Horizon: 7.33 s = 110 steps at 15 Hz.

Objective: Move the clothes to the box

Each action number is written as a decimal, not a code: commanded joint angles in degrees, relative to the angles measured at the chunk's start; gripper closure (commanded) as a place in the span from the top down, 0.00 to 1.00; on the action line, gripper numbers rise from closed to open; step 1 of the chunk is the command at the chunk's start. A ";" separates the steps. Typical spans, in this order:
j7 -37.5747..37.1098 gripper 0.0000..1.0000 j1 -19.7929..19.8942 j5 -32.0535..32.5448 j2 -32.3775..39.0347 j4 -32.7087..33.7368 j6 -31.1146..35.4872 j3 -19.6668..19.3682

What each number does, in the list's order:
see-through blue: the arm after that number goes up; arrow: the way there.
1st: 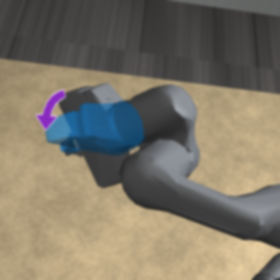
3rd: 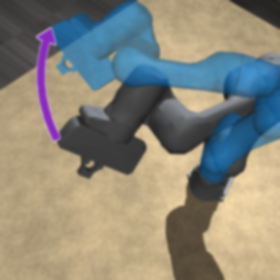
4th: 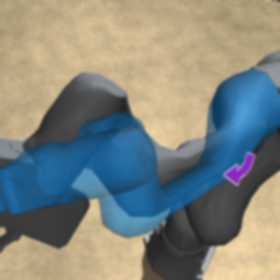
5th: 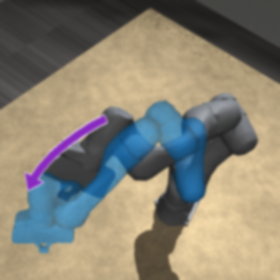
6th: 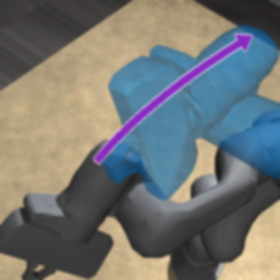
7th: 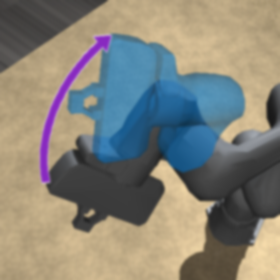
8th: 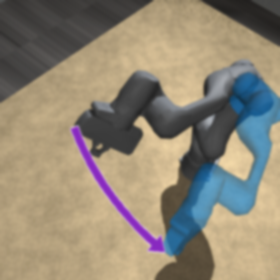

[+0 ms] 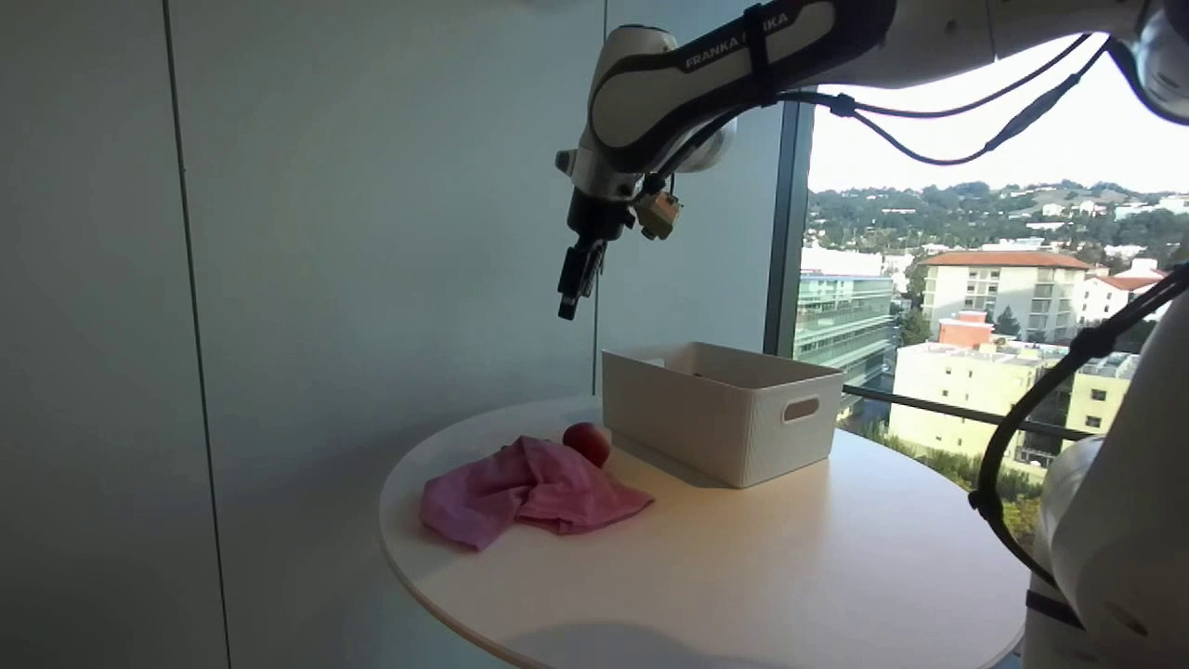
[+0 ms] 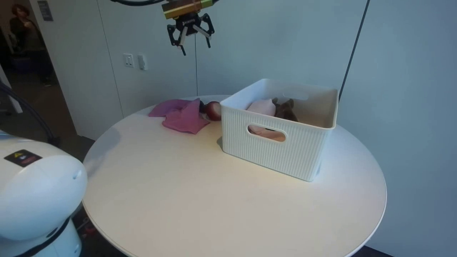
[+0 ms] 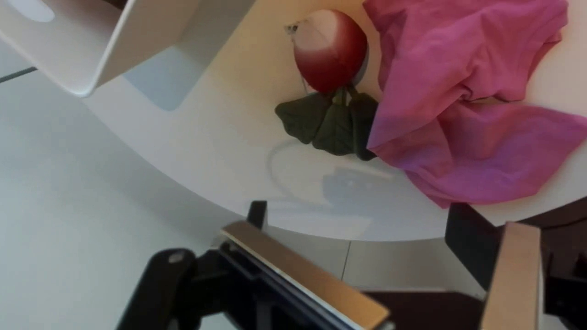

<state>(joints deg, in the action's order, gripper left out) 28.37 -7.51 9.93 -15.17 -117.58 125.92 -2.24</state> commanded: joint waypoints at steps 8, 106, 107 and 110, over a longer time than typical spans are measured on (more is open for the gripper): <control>18.63 1.00 2.10 -12.63 17.03 5.76 -7.71 1.26; -52.64 0.88 15.99 43.67 -6.60 -14.62 11.70 -5.84; -51.02 0.96 15.46 41.43 -6.21 -14.92 14.48 -6.18; -42.11 1.00 12.52 31.30 -6.60 -15.81 16.29 -4.92</control>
<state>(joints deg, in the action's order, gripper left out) -21.95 7.99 49.12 -21.03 -133.03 140.18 -7.37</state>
